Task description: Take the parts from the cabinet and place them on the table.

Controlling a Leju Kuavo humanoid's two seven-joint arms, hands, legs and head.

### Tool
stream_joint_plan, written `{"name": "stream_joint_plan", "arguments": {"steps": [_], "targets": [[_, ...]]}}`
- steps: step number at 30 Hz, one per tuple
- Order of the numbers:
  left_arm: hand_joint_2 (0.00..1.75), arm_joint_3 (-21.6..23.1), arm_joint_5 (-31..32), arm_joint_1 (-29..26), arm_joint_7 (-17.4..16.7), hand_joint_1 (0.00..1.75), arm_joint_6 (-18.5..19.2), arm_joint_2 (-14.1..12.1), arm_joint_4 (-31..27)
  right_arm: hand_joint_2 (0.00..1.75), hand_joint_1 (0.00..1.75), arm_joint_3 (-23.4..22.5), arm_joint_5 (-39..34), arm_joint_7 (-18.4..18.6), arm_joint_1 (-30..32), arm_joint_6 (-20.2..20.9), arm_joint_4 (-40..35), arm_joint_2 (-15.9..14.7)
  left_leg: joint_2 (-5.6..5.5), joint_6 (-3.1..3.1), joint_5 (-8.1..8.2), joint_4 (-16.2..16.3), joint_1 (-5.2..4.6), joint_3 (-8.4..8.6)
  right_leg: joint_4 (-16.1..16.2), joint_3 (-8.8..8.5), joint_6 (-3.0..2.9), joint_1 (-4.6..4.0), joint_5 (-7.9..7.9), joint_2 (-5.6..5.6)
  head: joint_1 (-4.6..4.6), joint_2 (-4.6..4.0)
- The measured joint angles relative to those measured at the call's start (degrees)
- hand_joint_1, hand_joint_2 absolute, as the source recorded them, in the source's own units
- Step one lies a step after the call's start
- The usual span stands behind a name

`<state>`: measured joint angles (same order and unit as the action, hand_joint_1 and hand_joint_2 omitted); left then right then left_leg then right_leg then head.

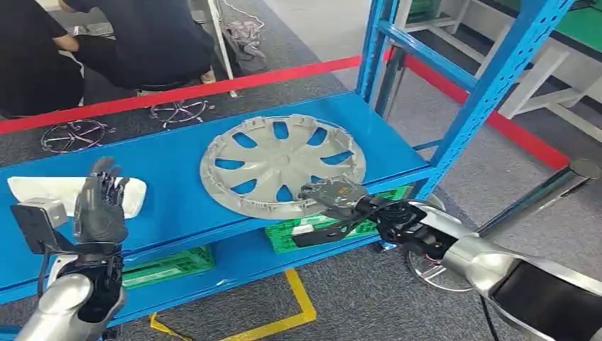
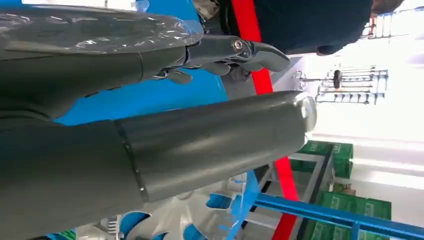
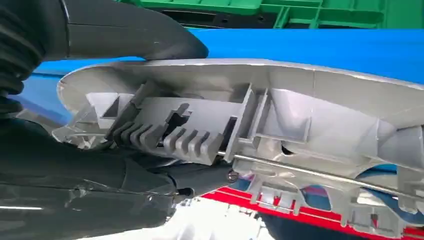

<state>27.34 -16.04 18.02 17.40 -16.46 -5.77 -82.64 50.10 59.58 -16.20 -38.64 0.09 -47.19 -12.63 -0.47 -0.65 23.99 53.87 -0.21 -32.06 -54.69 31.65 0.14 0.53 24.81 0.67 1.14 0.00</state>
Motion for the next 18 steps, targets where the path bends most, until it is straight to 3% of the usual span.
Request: {"name": "stream_joint_plan", "arguments": {"steps": [12, 18], "targets": [[0.0, 0.0, 0.0, 0.0, 0.1, 0.0, 0.3, 0.2, 0.1, 1.75, 1.75, -1.3, -2.4, -1.0, 0.1, 1.7, 0.0, 0.7, -0.04, 0.0, -0.01, 0.0, -0.02, 0.04, 0.0, -0.07, 0.0, -0.01, 0.0, -0.02, 0.0, 0.0], [0.0, 0.0, -0.1, -0.1, 0.7, 0.0, 0.3, 0.2, 0.2, 1.75, 1.75, -4.9, -14.0, -1.2, 0.0, 6.5, -1.6, 0.8, -0.04, 0.0, -0.01, 0.0, -0.06, 0.03, 0.0, -0.1, 0.06, 0.0, -0.04, -0.06, 0.04, 0.0]]}}
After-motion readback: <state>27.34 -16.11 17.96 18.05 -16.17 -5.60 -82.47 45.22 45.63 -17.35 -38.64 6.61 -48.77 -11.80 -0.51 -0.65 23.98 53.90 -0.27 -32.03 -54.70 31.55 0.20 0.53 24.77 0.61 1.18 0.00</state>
